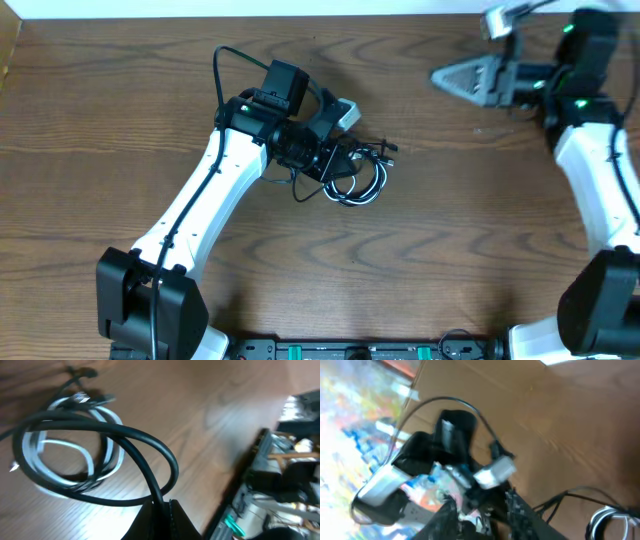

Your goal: Untangle cables

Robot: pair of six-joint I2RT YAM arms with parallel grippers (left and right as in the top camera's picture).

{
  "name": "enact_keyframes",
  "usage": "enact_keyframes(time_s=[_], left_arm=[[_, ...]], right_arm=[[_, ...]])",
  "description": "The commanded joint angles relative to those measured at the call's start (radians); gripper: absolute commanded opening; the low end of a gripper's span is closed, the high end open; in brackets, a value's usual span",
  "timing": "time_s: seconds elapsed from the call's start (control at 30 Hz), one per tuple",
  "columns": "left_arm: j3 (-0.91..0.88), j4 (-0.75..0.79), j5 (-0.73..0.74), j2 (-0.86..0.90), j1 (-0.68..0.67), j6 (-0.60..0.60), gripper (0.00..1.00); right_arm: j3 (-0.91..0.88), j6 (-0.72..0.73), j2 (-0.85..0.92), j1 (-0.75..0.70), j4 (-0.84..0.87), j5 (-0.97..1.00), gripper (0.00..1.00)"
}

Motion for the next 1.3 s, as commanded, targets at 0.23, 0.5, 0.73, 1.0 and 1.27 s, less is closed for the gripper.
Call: enact_keyframes(time_s=[0.23,0.5,0.73,1.0,1.27], left_arm=[[-0.007,-0.036,0.291,0.005,0.000,0.224,0.07],[-0.007,-0.101,0.261,0.005,0.000,0.274,0.07],[-0.007,-0.101,0.195,0.005,0.000,0.274,0.07],[-0.007,-0.108,0.174,0.006,0.000,0.274,0.07],[-0.007,-0.104,0.095,0.007,0.000,0.269,0.07]], right_arm=[[-0.267,-0.035,0.014,0.148,-0.017,0.282,0.42],[-0.292,-0.022,0.014,0.266,-0.040,0.349,0.38],[-0.292,0.033,0.014,0.312,-0.051,0.345,0.35],[-0.293,-0.023,0.014,0.312,-0.129,0.345,0.10],[-0.293,-0.169,0.014,0.312,-0.310,0.480,0.01]])
